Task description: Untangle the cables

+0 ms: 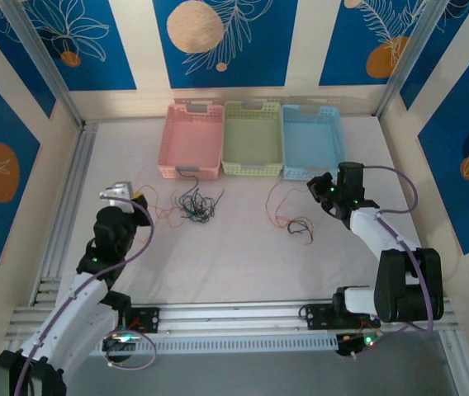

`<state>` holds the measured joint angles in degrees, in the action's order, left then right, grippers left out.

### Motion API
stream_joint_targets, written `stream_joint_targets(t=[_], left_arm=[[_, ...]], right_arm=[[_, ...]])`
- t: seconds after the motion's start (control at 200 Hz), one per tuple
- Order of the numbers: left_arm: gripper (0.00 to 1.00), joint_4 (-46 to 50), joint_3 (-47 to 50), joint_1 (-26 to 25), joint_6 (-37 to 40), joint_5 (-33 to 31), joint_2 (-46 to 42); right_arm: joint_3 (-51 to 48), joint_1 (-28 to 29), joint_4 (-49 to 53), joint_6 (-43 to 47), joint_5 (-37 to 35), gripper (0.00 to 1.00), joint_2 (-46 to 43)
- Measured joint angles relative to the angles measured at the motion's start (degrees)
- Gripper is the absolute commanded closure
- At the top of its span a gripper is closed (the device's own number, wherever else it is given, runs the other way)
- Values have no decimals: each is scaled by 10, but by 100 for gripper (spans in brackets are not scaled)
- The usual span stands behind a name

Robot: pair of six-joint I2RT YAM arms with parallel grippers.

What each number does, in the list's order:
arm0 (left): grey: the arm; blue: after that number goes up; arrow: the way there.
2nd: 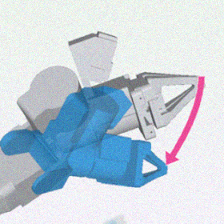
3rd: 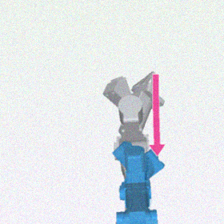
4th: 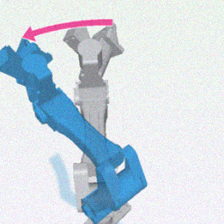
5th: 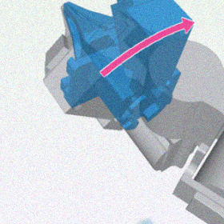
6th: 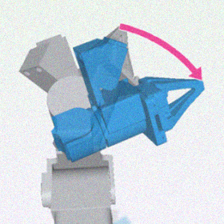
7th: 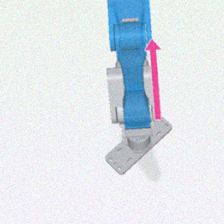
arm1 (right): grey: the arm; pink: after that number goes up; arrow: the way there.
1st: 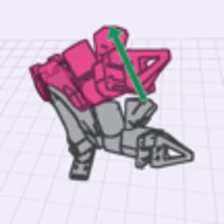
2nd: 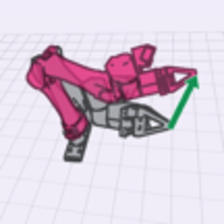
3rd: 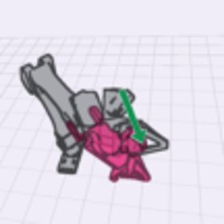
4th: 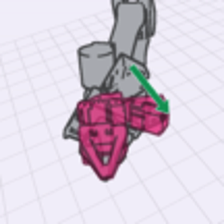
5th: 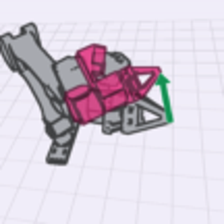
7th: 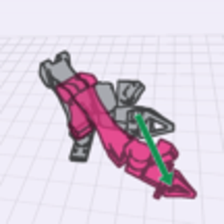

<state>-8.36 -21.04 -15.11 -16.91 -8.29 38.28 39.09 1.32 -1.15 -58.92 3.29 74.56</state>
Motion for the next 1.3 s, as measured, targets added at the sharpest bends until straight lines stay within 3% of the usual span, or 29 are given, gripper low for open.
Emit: stream_joint_targets(t=[0.21, 0.535, 0.73, 1.055, 1.181, 1.301], left_arm=[[100, 7, -68, 0, -48, 121, -19], [100, 10, -269, 0, -126, 276, -18], [100, -15, -348, 0, -154, 329, 10], [100, -37, -339, 0, -188, 370, 78], [100, -34, -308, 0, -183, 370, 92], [100, -49, -273, 0, -177, 369, 105]], right_arm=[[3, 12, -10, 2, 2, 100, 34], [24, 29, -12, 5, 9, 100, 86], [29, 32, -12, 9, 13, 100, 90], [62, 44, 5, 25, 23, 100, 114], [85, 57, 18, 37, 37, 88, 128], [117, 78, 61, 62, 32, 66, 131]])
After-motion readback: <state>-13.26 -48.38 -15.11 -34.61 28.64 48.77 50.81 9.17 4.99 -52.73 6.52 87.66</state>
